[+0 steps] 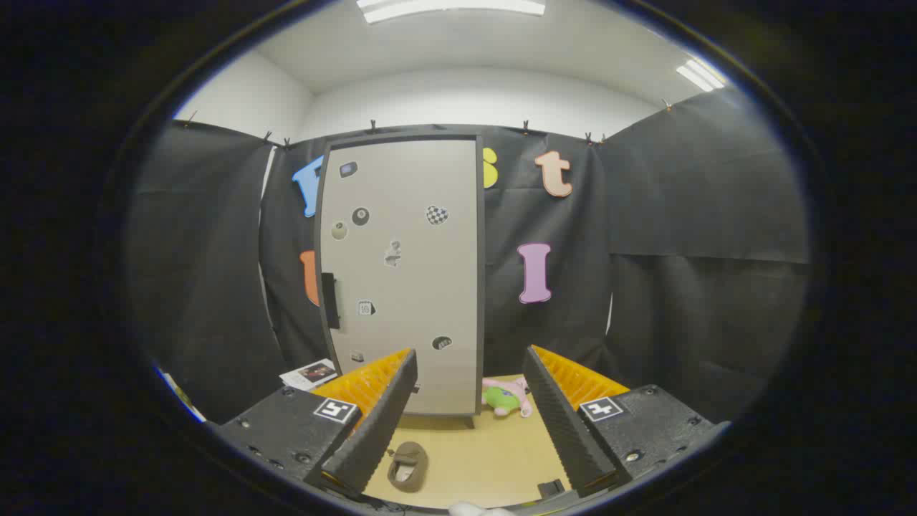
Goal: Open the shoe cabinet door, grab the shoes and put them into the shoe cabinet, then close the shoe cabinet door.
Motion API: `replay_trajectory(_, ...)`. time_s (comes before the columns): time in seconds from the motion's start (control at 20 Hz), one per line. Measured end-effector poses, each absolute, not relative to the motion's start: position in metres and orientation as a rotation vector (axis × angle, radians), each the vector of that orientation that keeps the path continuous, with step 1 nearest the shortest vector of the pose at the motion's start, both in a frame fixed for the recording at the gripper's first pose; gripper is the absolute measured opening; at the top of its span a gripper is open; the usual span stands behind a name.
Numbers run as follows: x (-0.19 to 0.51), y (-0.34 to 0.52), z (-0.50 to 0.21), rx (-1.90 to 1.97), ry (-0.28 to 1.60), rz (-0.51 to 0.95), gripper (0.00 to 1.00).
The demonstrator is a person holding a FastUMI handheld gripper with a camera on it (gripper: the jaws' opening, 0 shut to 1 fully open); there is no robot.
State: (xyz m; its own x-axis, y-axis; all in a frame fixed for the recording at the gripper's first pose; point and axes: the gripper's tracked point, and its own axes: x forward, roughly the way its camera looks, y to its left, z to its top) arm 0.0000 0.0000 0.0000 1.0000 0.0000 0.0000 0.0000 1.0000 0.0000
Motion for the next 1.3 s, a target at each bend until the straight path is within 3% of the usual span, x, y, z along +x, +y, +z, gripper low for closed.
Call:
replay_trajectory(0.75,0.007,0.033,-0.013,-0.013,0.037,0.010,0.98)
replay_trajectory(1.3,0.114,0.185,-0.026,-0.052,0.032,0.234,0.98)
